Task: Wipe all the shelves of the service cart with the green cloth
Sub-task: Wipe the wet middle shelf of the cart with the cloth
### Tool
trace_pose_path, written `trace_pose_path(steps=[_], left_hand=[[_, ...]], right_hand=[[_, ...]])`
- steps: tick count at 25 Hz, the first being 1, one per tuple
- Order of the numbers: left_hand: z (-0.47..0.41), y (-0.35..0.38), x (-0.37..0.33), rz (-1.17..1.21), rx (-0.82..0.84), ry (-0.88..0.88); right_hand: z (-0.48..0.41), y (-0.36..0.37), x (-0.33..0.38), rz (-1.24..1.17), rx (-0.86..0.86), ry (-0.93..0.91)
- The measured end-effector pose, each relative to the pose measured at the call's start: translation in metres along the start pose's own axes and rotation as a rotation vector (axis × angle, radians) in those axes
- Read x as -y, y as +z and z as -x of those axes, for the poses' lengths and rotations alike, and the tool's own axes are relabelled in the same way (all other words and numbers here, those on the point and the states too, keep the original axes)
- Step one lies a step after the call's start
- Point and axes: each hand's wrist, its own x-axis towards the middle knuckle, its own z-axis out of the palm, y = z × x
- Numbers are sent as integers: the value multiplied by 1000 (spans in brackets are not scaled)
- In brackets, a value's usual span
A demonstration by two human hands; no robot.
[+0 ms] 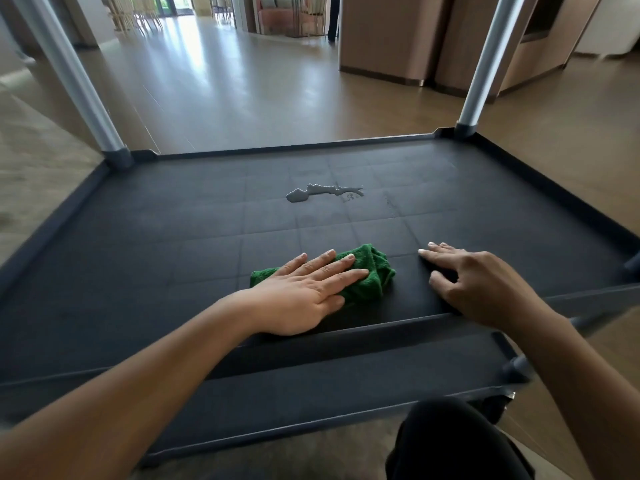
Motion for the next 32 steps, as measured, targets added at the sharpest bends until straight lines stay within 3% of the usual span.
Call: trace_pose_path(steps=[7,11,13,16,20,32], left_hand=[[45,1,34,-11,-2,-111],[47,6,34,-36,-50,-123],[47,5,37,-17,-53,-119],[45,2,38,-26,-122,-120],[42,8,40,-111,-197,-115],[-20,-17,111,-111,-148,-302]], right_hand=[[0,0,-2,-25,6,-4],[5,3,29,-66,-76,-9],[2,11,63,-115,-24,-38],[-4,36,104,6,138,-79],[-13,49,105,124,326,43],[-7,46,103,187,367,5]])
